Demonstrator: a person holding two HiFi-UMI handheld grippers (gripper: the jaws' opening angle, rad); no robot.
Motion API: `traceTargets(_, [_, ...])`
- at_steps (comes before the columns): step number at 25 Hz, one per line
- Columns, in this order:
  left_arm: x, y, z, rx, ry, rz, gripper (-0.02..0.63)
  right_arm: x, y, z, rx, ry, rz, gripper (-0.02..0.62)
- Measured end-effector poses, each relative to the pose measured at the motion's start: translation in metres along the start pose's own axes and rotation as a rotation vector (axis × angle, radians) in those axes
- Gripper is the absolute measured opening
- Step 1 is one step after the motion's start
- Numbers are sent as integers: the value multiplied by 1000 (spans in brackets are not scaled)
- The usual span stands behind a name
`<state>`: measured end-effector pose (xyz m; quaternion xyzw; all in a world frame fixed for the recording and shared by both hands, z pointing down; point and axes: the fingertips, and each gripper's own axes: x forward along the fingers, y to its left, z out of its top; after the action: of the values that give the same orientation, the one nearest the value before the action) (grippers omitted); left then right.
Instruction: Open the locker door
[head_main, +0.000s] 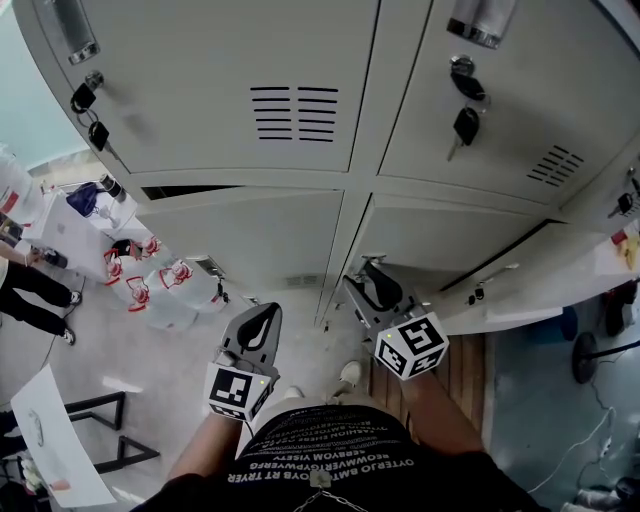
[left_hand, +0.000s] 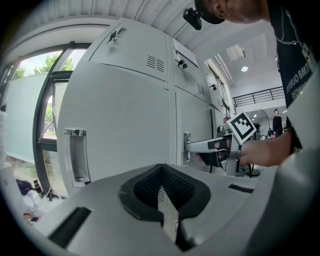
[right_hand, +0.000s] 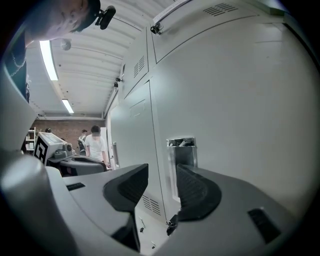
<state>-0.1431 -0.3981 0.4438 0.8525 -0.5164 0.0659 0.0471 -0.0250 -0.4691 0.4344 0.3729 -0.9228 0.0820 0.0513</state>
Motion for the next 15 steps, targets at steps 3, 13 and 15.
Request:
traceTargets(3, [-6,1,-1,2,1,1,-8,-2,2,0,-2,5,-3,155])
traceTargets(13, [-20,-5,-1,12,-5,-59,-8,-23,19,-6,-8,16,-45,158])
traceTargets(15, [-22,-9,-2,16,-6,-81,-8,-30,22,-7,-10,16,-57,158])
